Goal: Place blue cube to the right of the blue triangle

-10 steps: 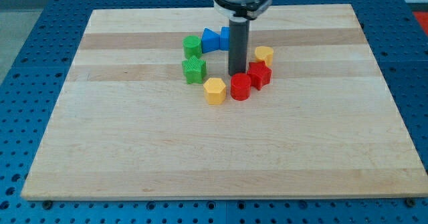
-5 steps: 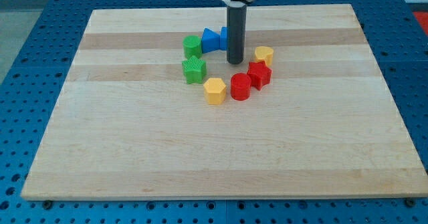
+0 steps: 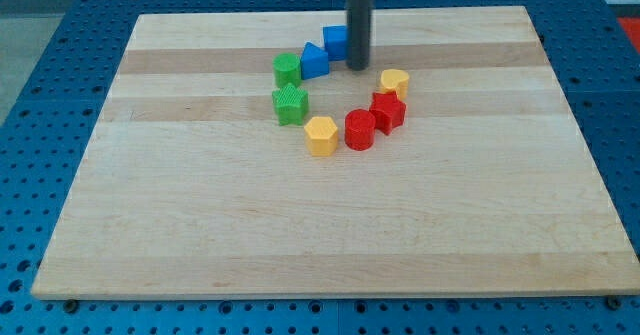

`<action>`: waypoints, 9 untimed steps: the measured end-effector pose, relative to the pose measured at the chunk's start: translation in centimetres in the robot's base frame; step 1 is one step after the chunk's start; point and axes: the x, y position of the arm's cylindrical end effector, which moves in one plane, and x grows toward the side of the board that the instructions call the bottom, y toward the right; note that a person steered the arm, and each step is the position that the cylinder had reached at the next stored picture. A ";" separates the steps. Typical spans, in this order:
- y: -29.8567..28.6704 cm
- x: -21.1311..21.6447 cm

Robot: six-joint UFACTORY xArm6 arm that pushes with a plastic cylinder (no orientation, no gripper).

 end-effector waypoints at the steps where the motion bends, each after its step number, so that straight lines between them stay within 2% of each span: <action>1: 3.7 -3.8; 2: 3.8 -5.4; 3: 0.6 -9.7; 4: -1.7 -11.5; 5: -3.7 -10.5; 6: -3.7 -7.4; 9: -9.8 -7.2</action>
